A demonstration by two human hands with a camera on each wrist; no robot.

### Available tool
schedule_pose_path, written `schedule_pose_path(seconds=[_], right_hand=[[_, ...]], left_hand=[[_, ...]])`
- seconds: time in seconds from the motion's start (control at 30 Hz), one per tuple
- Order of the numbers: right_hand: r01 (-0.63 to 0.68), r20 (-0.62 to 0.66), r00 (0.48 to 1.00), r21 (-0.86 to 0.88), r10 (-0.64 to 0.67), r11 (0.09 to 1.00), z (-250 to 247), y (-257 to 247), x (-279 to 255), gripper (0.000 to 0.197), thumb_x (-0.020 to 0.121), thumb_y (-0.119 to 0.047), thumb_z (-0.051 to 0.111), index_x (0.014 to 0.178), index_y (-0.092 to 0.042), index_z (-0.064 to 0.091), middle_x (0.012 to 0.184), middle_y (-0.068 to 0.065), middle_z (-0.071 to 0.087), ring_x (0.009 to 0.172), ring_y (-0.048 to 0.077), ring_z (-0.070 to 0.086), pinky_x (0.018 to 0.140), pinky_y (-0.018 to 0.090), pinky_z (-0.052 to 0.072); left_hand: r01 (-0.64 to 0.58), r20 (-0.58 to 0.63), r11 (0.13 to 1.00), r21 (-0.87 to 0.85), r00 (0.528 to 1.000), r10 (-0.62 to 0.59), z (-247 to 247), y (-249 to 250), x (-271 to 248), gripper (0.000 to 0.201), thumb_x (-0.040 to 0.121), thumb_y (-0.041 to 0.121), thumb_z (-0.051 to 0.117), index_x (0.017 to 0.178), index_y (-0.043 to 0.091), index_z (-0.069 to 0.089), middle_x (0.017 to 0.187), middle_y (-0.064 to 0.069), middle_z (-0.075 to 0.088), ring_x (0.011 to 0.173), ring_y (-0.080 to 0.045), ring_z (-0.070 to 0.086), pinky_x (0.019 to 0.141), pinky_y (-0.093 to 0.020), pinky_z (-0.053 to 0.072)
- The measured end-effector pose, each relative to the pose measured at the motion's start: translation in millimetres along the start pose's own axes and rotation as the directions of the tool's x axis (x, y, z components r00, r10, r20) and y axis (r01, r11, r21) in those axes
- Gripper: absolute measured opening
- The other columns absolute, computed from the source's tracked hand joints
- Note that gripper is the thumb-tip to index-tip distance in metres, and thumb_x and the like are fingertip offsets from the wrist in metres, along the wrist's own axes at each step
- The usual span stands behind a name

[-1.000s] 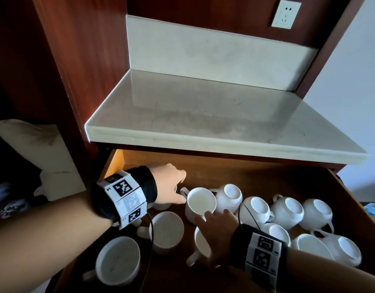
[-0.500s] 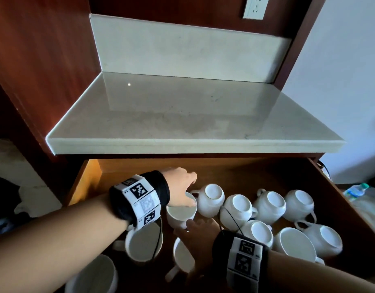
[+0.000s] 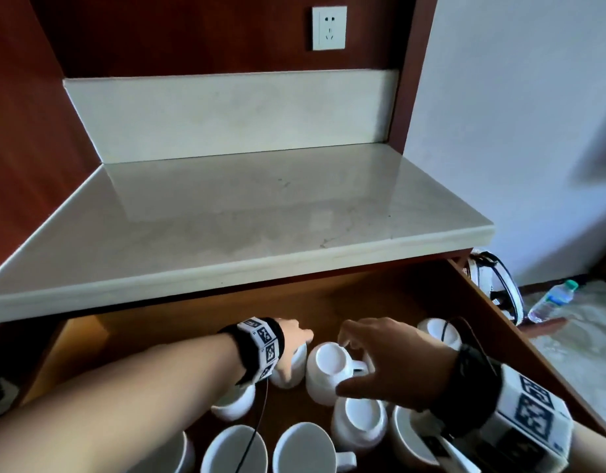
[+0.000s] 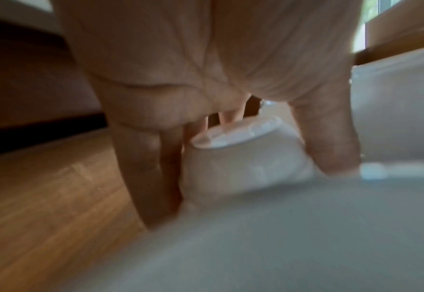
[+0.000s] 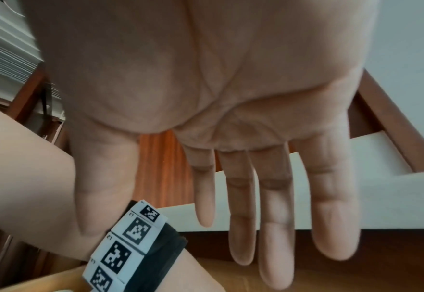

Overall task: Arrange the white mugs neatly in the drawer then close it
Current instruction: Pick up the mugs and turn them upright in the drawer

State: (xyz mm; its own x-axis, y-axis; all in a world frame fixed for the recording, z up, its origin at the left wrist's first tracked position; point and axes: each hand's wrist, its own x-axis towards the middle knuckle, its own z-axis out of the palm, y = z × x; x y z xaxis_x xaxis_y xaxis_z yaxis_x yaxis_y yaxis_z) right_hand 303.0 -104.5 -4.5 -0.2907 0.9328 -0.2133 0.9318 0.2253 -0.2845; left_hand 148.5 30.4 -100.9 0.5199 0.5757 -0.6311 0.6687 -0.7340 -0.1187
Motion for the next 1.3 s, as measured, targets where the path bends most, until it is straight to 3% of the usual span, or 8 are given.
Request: schedule_pose_path(seconds=[0.2, 0.33, 0.47, 0.63, 0.73, 0.87, 1.07, 1.3], right_hand=[[0.029, -0.046, 0.999, 0.111, -0.024, 0.993, -10.0, 22.8, 12.6, 0.051, 0.076, -0.053, 0.070, 0.116, -0.024, 0.055, 0.114, -0.006, 0.064, 0.093, 0.006, 0.057, 0.085, 0.026, 0.050], [0.019, -0.093, 0.996, 0.387, 0.018, 0.922, -15.6, 27.0, 35.4, 0.073, 0.070, -0.042, 0.081, 0.129, -0.024, 0.043, 0.120, -0.005, 0.056, 0.100, 0.010, 0.058, 0.082, 0.020, 0.051], [0.094, -0.124, 0.992, 0.771, 0.003, 0.630, -9.3, 16.4, 63.7, 0.095, 0.068, -0.014, 0.085, 0.142, -0.021, 0.026, 0.129, 0.003, 0.053, 0.107, 0.017, 0.062, 0.091, 0.032, 0.054], [0.188, -0.195, 0.981, 0.911, -0.019, 0.367, -4.0, -8.5, 78.2, 0.073, 0.059, -0.009, 0.081, 0.124, -0.011, 0.047, 0.103, 0.003, 0.063, 0.086, 0.010, 0.065, 0.068, 0.028, 0.056], [0.157, -0.193, 0.981, 0.791, -0.002, 0.592, -4.3, -17.8, 90.3, 0.071, 0.057, -0.027, 0.091, 0.115, -0.016, 0.052, 0.098, 0.000, 0.067, 0.087, 0.018, 0.068, 0.074, 0.037, 0.059], [-0.017, -0.080, 0.996, 0.211, 0.034, 0.977, 8.6, -35.0, 110.7, 0.083, 0.057, -0.054, 0.082, 0.124, -0.025, 0.043, 0.112, 0.001, 0.057, 0.100, 0.022, 0.057, 0.083, 0.032, 0.049], [-0.193, 0.112, 0.972, -0.119, 0.207, 0.974, 51.4, -58.9, 144.5, 0.090, 0.063, -0.055, 0.072, 0.137, -0.026, 0.028, 0.128, 0.007, 0.044, 0.122, 0.035, 0.046, 0.099, 0.049, 0.043], [-0.214, 0.178, 0.946, -0.281, 0.270, 0.935, 72.1, -75.7, 165.4, 0.083, 0.067, -0.052, 0.072, 0.136, -0.026, 0.033, 0.135, 0.007, 0.045, 0.126, 0.034, 0.048, 0.098, 0.046, 0.039]], left_hand=[[0.041, -0.180, 0.991, -0.126, 0.982, -0.064, -22.5, -8.3, -17.5, 0.073, 0.064, 0.042, 0.082, 0.119, 0.015, 0.043, 0.117, -0.010, 0.052, 0.097, -0.032, 0.060, 0.078, -0.039, 0.053], [-0.009, -0.429, 0.889, -0.459, 0.878, -0.213, -50.8, -30.1, -69.7, 0.070, 0.054, 0.057, 0.080, 0.107, 0.029, 0.045, 0.099, 0.003, 0.061, 0.086, -0.020, 0.060, 0.074, -0.035, 0.052], [-0.365, -0.544, 0.492, -0.790, 0.787, -0.290, -50.5, -42.0, -105.9, 0.068, 0.047, 0.061, 0.077, 0.101, 0.027, 0.054, 0.093, -0.001, 0.064, 0.087, -0.022, 0.061, 0.080, -0.039, 0.050], [-0.523, -0.517, 0.098, -0.847, 0.766, -0.381, -21.4, -36.6, -111.0, 0.078, 0.046, 0.056, 0.083, 0.108, 0.016, 0.058, 0.099, -0.003, 0.062, 0.092, -0.015, 0.057, 0.081, -0.033, 0.046], [-0.346, -0.484, 0.375, -0.860, 0.785, -0.387, -12.8, -45.1, -121.7, 0.102, 0.055, 0.083, 0.060, 0.137, 0.029, 0.035, 0.125, 0.001, 0.056, 0.104, -0.007, 0.059, 0.091, -0.025, 0.047], [-0.125, -0.431, 0.548, -0.827, 0.766, -0.476, 3.0, -60.3, -141.5, 0.090, 0.075, 0.076, 0.040, 0.148, 0.029, 0.017, 0.153, -0.004, 0.032, 0.126, -0.015, 0.050, 0.105, -0.035, 0.042], [-0.002, -0.364, 0.583, -0.812, 0.783, -0.505, 43.7, -71.4, -165.8, 0.065, 0.088, 0.063, 0.044, 0.140, 0.026, 0.035, 0.148, 0.001, 0.036, 0.125, -0.015, 0.047, 0.100, -0.027, 0.037], [0.097, -0.301, 0.598, -0.796, 0.793, -0.529, 79.0, -87.8, -191.0, 0.060, 0.088, 0.064, 0.044, 0.134, 0.024, 0.044, 0.139, 0.002, 0.046, 0.121, -0.011, 0.050, 0.101, -0.027, 0.039]])
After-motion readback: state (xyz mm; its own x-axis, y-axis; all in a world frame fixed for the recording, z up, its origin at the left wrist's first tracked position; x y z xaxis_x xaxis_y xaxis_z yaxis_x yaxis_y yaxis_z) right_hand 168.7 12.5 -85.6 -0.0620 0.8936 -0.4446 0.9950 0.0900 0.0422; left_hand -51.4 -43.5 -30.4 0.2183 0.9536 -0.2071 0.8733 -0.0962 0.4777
